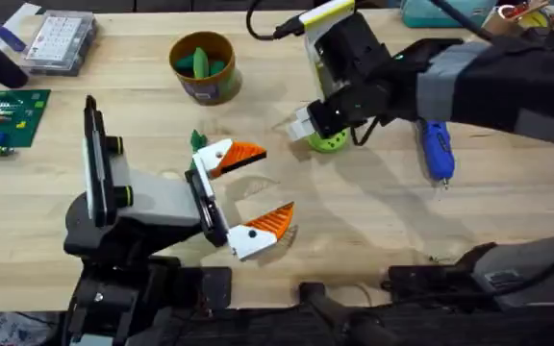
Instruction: Pick up the gripper from the table and insert it into the empty holder that is missing its gripper. Then pick up a screw, insert it into the mounting hole, and use the screwdriver to tighten it. Finally, clean up the table by picking up the vegetable and placing it into the bucket.
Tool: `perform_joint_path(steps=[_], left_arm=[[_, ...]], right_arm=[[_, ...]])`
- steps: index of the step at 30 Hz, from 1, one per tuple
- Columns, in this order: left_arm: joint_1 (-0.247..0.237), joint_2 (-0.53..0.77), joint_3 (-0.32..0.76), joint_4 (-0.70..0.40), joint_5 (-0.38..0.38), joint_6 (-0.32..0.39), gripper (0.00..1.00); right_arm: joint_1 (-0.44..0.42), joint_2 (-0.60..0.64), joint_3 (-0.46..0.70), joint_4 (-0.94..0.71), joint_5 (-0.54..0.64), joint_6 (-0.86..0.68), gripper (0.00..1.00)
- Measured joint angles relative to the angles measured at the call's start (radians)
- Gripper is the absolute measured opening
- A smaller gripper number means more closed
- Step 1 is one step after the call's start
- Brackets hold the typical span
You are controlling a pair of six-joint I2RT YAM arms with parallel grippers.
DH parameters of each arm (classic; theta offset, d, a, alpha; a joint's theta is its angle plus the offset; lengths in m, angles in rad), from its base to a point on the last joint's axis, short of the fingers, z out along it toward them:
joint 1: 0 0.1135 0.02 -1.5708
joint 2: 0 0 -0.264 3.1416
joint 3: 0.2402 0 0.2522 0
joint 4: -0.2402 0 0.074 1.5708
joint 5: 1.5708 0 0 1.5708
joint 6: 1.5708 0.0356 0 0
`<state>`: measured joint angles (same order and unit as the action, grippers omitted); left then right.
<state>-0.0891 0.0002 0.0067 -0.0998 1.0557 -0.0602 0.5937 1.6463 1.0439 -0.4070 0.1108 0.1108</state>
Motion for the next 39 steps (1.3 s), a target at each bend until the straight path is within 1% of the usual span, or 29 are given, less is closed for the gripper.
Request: perform_joint_path(steps=[3, 5, 8, 9, 10, 11, 13, 22, 25, 29, 34, 39], left_arm=[[0.0, 0.0, 0.0, 0.0, 0.0, 0.0, 0.987], [0.0, 0.0, 0.0, 0.0, 0.0, 0.0, 0.987], [0.0, 0.0, 0.0, 0.0, 0.0, 0.0, 0.987], [0.0, 0.0, 0.0, 0.0, 0.0, 0.0, 0.987], [0.0, 0.0, 0.0, 0.0, 0.0, 0.0, 0.987], [0.0, 0.0, 0.0, 0.0, 0.0, 0.0, 0.987], [0.0, 0.0, 0.0, 0.0, 0.0, 0.0, 0.987], [0.0, 0.0, 0.0, 0.0, 0.0, 0.0, 0.987], [0.0, 0.0, 0.0, 0.0, 0.0, 0.0, 0.987], [0.0, 0.0, 0.0, 0.0, 0.0, 0.0, 0.987], [0.0, 0.0, 0.0, 0.0, 0.0, 0.0, 0.987], [0.0, 0.0, 0.0, 0.0, 0.0, 0.0, 0.987]], right_arm=[[0.0, 0.02, 0.0, 0.008, 0.0, -0.002, 0.972], [0.0, 0.026, 0.0, 0.008, 0.0, -0.005, 0.901], [0.0, 0.029, 0.0, 0.01, -0.003, -0.007, 0.715], [0.0, 0.029, 0.0, 0.01, -0.003, -0.011, 0.614], [0.0, 0.029, 0.0, 0.01, -0.003, -0.01, 0.489], [0.0, 0.029, 0.0, 0.01, -0.003, -0.008, 0.426], [0.0, 0.029, 0.0, 0.011, -0.003, -0.008, 0.406], [0.0, 0.029, 0.0, 0.012, -0.003, -0.008, 0.389], [0.0, 0.029, 0.0, 0.012, -0.003, -0.007, 0.325], [0.0, 0.029, 0.0, 0.012, -0.003, -0.008, 0.266], [0.0, 0.029, 0.0, 0.012, -0.003, -0.008, 0.267], [0.0, 0.029, 0.0, 0.012, -0.003, -0.007, 0.305]])
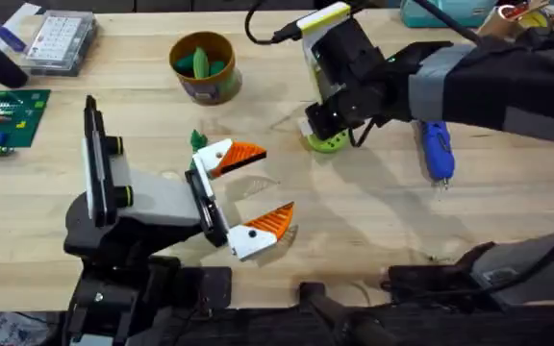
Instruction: Pick up the gripper from the table and insert it into the empty holder that is missing its gripper. Then pick up a screw, insert it into the mounting hole, and use the screwdriver to tighten it. Finally, clean up the table by picking up the vegetable and placing it into the bucket.
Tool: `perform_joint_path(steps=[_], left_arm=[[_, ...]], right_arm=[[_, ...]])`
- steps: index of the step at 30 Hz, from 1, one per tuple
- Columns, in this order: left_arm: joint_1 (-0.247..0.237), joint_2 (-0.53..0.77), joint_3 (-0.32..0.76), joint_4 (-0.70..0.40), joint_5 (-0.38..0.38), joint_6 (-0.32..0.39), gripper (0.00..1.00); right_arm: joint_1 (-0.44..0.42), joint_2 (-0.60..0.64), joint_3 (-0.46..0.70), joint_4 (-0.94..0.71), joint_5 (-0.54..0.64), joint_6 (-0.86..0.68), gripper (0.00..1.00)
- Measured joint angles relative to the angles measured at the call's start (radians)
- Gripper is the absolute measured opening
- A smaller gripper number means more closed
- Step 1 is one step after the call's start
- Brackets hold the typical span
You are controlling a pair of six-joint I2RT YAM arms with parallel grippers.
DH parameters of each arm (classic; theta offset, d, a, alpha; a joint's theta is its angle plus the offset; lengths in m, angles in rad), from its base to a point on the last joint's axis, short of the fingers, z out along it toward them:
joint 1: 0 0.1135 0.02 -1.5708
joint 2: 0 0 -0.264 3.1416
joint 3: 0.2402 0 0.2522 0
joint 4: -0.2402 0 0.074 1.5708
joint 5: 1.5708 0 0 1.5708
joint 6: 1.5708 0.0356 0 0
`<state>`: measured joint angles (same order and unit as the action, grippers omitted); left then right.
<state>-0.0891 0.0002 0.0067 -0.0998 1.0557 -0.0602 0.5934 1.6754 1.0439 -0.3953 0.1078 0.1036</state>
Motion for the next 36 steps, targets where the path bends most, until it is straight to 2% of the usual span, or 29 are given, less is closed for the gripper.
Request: perform_joint_path(steps=[4, 8, 11, 15, 16, 36], left_arm=[[0.0, 0.0, 0.0, 0.0, 0.0, 0.0, 0.987], [0.0, 0.0, 0.0, 0.0, 0.0, 0.0, 0.987], [0.0, 0.0, 0.0, 0.0, 0.0, 0.0, 0.987], [0.0, 0.0, 0.0, 0.0, 0.0, 0.0, 0.987], [0.0, 0.0, 0.0, 0.0, 0.0, 0.0, 0.987], [0.0, 0.0, 0.0, 0.0, 0.0, 0.0, 0.987]], right_arm=[[0.0, 0.015, 0.0, 0.004, 0.0, 0.0, 0.355], [0.0, 0.017, 0.0, 0.01, 0.002, -0.001, 0.333], [-0.001, 0.017, 0.0, 0.011, 0.007, -0.004, 0.249], [-0.001, 0.018, 0.0, 0.014, 0.01, -0.005, 0.033], [-0.001, 0.018, 0.0, 0.015, 0.007, -0.003, 0.012], [-0.001, 0.02, 0.007, 0.002, 0.006, -0.005, 0.004]])
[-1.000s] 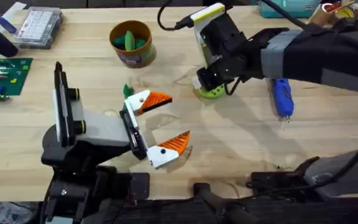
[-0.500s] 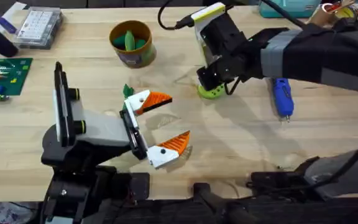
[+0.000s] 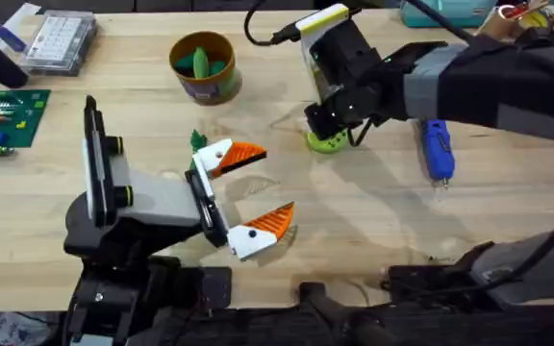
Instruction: Pick up the gripper from the table and insert it into the empty holder that is missing its gripper. Then pick up a screw, insert it into the mounting hole, and use the screwdriver to tighten it. Finally, clean up the table by picking up the vegetable and placing it into the bucket.
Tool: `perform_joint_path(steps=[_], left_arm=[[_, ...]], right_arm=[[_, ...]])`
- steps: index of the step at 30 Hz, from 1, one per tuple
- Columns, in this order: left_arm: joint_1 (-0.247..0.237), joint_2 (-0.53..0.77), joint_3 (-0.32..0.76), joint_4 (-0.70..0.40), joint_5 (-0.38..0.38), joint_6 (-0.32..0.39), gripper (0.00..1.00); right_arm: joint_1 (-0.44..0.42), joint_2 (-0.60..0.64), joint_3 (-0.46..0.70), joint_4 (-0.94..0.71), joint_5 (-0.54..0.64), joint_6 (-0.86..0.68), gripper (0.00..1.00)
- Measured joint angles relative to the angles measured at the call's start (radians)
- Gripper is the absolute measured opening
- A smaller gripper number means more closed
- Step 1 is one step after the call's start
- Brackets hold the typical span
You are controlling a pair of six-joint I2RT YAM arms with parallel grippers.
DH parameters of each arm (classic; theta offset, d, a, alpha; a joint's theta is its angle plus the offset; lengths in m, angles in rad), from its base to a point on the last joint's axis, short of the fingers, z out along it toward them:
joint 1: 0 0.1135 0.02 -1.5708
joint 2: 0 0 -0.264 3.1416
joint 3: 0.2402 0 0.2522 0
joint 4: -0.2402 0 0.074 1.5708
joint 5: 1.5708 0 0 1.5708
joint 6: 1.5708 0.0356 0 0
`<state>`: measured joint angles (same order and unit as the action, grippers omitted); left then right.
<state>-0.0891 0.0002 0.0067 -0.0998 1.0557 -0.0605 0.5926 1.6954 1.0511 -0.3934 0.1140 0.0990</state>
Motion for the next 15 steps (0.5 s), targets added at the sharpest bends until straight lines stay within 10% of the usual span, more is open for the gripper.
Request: perform_joint_path(steps=[15], left_arm=[[0.0, 0.0, 0.0, 0.0, 0.0, 0.0, 0.987]], right_arm=[[0.0, -0.125, 0.093, -0.164, -0.006, -0.002, 0.004]])
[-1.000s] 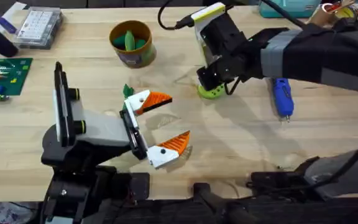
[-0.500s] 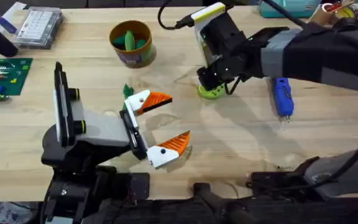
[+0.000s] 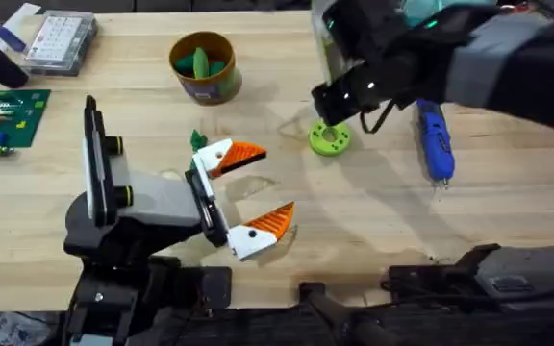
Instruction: Pick up the gripper from the table and insert it into the empty holder that is missing its gripper. Then pick up a screw, insert it into the mounting hole, and use the screwdriver to tighten it. Finally, clean up the table by picking up the vegetable and placing it into the bucket.
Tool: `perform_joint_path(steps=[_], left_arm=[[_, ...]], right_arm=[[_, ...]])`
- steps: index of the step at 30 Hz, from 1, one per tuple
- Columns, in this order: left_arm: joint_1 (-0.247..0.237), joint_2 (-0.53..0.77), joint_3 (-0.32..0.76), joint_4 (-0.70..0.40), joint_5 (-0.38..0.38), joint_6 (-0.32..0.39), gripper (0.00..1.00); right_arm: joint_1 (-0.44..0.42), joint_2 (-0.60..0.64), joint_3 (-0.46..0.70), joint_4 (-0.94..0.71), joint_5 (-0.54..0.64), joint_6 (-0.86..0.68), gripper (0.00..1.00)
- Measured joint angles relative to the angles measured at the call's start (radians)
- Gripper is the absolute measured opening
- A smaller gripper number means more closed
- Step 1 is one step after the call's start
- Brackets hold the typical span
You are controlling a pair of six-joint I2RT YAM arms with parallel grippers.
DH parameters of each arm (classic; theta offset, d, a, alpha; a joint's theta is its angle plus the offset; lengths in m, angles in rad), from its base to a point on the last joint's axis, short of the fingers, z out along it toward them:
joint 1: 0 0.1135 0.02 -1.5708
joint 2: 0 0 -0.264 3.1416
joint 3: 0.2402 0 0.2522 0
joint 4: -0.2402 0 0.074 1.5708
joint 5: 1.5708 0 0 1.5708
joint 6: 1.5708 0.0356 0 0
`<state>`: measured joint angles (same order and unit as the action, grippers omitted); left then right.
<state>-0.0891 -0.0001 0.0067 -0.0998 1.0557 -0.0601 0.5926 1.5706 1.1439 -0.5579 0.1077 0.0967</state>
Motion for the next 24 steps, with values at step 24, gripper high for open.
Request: perform_joint_path(steps=[24], left_arm=[[0.0, 0.0, 0.0, 0.0, 0.0, 0.0, 0.987]], right_arm=[[0.011, -0.141, 0.261, -0.342, -0.117, 0.003, 0.004]])
